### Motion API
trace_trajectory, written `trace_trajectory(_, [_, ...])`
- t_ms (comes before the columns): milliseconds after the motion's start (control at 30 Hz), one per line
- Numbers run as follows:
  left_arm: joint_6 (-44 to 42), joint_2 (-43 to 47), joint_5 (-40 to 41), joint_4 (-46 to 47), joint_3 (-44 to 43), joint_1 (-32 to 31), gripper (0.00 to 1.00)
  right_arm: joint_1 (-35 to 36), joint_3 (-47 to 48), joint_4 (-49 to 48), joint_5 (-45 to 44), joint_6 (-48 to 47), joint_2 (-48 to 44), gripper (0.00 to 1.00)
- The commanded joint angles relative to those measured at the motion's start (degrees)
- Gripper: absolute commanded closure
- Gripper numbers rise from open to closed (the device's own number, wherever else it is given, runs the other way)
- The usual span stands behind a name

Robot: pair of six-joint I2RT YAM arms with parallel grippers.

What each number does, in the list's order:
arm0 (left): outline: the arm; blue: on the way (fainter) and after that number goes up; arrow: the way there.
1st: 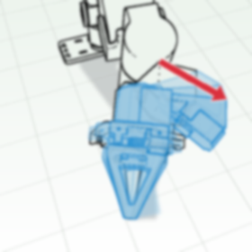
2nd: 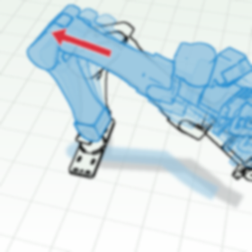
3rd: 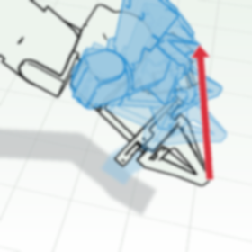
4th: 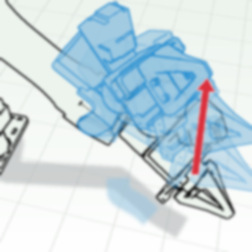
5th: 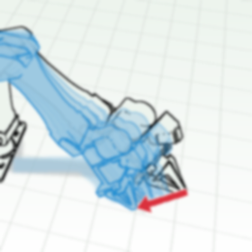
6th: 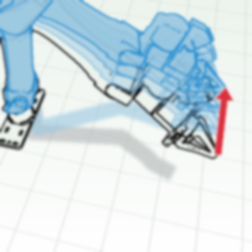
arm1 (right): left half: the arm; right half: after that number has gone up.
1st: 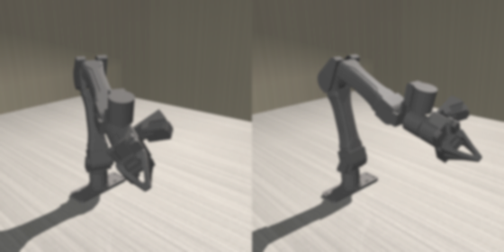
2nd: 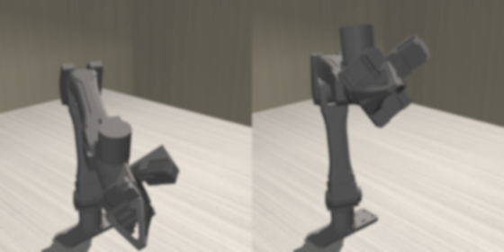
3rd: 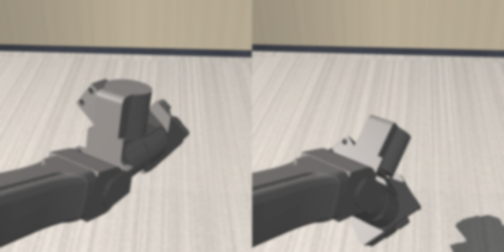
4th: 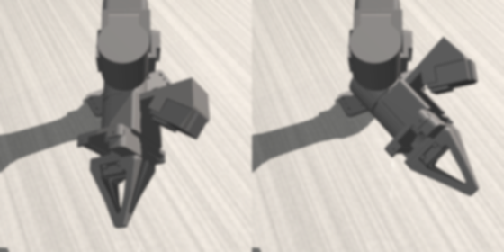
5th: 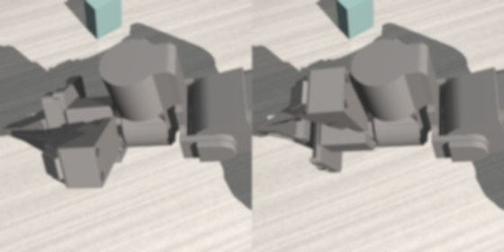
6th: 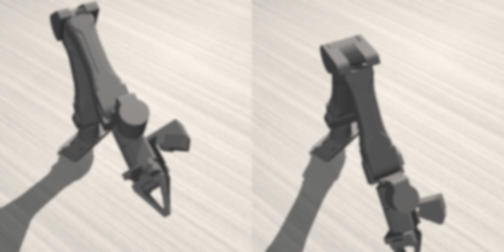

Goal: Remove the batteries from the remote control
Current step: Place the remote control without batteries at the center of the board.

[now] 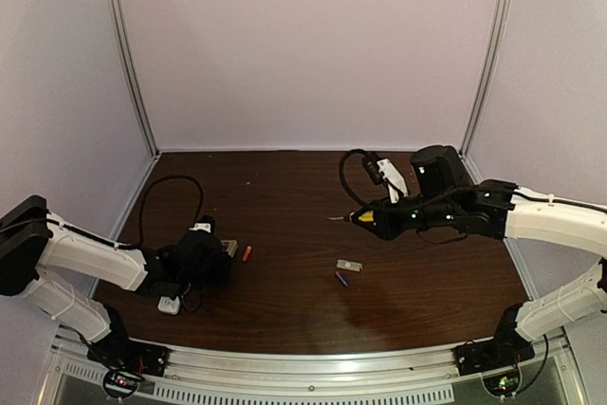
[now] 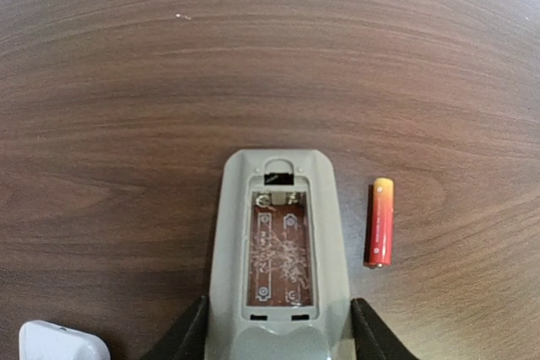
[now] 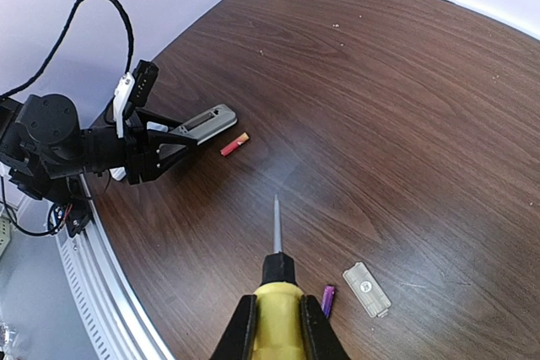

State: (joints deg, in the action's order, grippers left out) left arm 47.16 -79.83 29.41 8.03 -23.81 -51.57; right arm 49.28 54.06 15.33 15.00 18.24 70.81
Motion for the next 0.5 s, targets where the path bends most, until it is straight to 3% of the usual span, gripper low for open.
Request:
trace_trajectory(0, [2.1, -0.9, -2.8, 2.1, 1.6, 0.4, 0.6, 0.5, -1.3, -1.4, -0.9, 0.4, -0.6, 1.0])
trace_trajectory(267, [3.9, -1.4, -2.1, 0.2, 0.5, 0.3, 0.29, 0.5, -2.4, -1.9, -1.6, -1.1, -1.0, 1.0])
trace_trajectory(367, [3.8, -1.4, -1.8, -1.2, -0.5, 0.3, 0.1, 0.5, -2.1, -2.0, -2.0, -2.3, -0.5, 1.0])
trace_trajectory(467, [3.4, -0.5, -1.5, -2.3, -1.2, 0.3, 0.04, 0.5, -2.1, -2.5, -2.1, -3.1, 0.0, 1.0])
